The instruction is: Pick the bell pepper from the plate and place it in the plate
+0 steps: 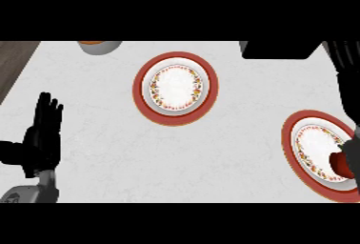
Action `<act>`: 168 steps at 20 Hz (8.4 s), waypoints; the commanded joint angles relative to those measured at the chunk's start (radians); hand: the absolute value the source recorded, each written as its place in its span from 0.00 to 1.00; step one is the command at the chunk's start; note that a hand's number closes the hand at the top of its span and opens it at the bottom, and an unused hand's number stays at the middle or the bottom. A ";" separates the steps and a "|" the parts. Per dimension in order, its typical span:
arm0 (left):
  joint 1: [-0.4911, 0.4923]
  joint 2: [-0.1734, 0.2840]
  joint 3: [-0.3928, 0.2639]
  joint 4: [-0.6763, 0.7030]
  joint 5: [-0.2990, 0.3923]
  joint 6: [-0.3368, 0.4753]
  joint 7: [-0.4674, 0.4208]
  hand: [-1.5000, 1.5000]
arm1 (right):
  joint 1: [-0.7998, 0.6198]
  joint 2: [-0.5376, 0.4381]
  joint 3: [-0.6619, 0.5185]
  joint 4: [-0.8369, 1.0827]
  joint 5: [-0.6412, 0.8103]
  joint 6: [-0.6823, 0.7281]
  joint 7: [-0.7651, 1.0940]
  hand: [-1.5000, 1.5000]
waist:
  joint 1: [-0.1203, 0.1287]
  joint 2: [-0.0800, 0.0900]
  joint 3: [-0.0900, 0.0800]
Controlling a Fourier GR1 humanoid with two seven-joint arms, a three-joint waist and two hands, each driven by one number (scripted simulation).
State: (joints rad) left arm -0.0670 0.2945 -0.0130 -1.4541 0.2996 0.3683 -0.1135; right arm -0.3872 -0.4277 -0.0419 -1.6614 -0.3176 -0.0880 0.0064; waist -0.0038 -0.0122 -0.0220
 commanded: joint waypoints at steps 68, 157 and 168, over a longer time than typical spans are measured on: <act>-0.216 0.024 0.009 -0.163 -0.204 -0.340 0.260 0.50 | 0.267 -0.220 0.076 0.413 0.834 0.409 0.763 0.00 | 0.003 0.012 0.022; -0.326 -0.080 0.037 -0.135 -0.267 -0.463 0.253 0.50 | -0.814 0.428 0.031 1.332 0.784 -0.481 0.177 0.00 | 0.141 0.056 0.024; -0.254 -0.061 0.069 -0.091 -0.287 -0.464 0.171 0.50 | -0.810 0.428 -0.142 1.288 0.554 -0.590 -0.079 0.00 | 0.084 0.041 0.023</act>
State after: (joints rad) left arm -0.3720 0.2322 0.0450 -1.5563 0.0193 -0.0959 0.1065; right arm -1.1989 -0.0001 -0.1233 -0.3717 0.2978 -0.6626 0.0109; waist 0.1030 0.0333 0.0016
